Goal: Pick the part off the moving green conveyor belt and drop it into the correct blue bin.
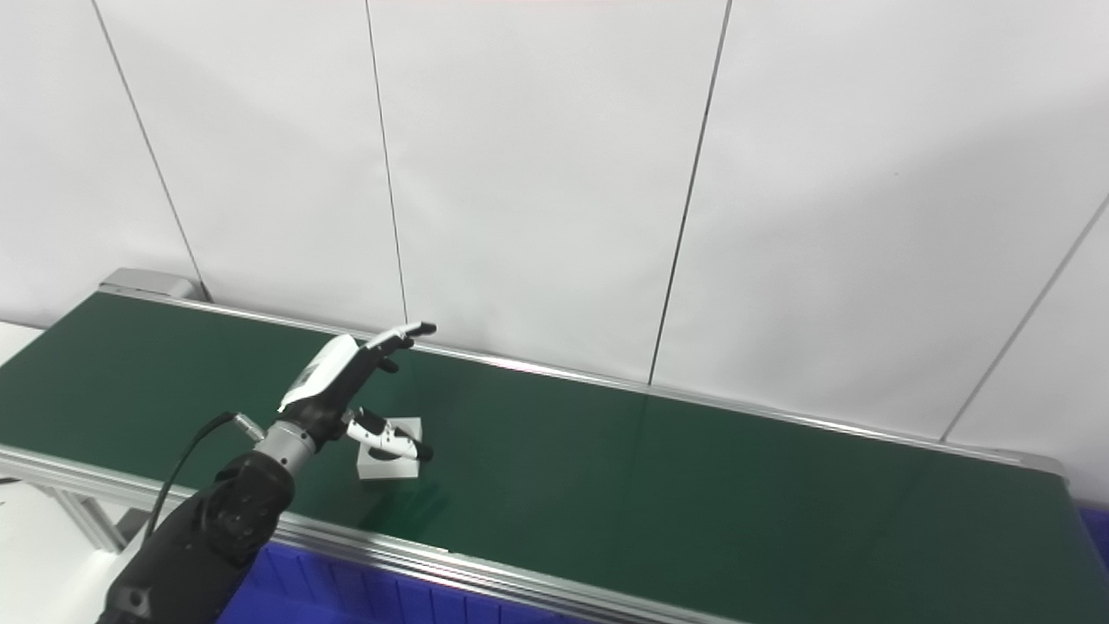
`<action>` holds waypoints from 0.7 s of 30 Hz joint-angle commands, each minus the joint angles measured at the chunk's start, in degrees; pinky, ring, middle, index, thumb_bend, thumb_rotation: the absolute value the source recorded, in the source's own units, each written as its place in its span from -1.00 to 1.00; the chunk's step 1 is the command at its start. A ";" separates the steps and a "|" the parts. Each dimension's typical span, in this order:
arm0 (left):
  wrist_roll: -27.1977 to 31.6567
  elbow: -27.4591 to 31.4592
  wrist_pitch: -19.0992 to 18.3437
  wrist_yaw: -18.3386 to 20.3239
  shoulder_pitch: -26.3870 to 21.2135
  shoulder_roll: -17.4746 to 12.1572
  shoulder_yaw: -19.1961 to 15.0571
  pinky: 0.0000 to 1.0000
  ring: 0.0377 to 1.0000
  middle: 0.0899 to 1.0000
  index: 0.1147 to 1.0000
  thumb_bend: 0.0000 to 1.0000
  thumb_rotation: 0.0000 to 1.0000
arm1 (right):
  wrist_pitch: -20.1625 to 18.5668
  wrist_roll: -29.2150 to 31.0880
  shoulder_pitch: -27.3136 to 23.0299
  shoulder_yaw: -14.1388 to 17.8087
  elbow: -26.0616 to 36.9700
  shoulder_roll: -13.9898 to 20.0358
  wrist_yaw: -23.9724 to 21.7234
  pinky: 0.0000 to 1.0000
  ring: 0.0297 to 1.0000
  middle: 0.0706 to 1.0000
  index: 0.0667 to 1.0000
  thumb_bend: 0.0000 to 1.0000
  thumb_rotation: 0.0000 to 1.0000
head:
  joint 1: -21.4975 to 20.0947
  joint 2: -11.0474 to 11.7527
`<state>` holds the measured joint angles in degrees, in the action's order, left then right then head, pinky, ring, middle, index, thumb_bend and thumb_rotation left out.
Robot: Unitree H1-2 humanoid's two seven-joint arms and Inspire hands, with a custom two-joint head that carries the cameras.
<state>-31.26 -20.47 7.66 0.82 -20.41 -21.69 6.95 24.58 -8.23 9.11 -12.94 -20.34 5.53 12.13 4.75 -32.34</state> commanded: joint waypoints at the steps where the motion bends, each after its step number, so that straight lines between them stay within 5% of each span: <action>1: -2.29 0.63 -1.84 0.66 -3.70 -2.15 1.08 0.98 0.98 0.89 0.79 0.95 -0.75 | 2.34 0.25 -0.67 0.24 0.97 -0.23 0.24 0.34 0.49 0.60 0.66 0.35 -1.00 | -0.04 -0.11; 10: -8.34 -2.03 -4.77 1.35 -5.39 -2.90 7.06 1.00 1.00 0.87 0.77 1.00 -0.66 | 2.34 -0.76 -0.79 -0.01 1.19 -0.16 0.85 0.33 0.48 0.59 0.66 0.35 -1.00 | -0.63 -0.14; 21: -12.80 -4.54 -7.28 -0.12 -6.76 -1.83 10.20 1.00 1.00 0.95 0.77 1.00 -0.61 | 2.33 0.01 -0.38 0.42 2.11 -0.33 0.13 0.33 0.48 0.60 0.65 0.37 -0.97 | -1.61 -0.51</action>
<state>-43.48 -26.04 1.12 2.19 -24.29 -23.13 17.38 24.58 -8.27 9.14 -12.79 -20.05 5.46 12.10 3.16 -32.69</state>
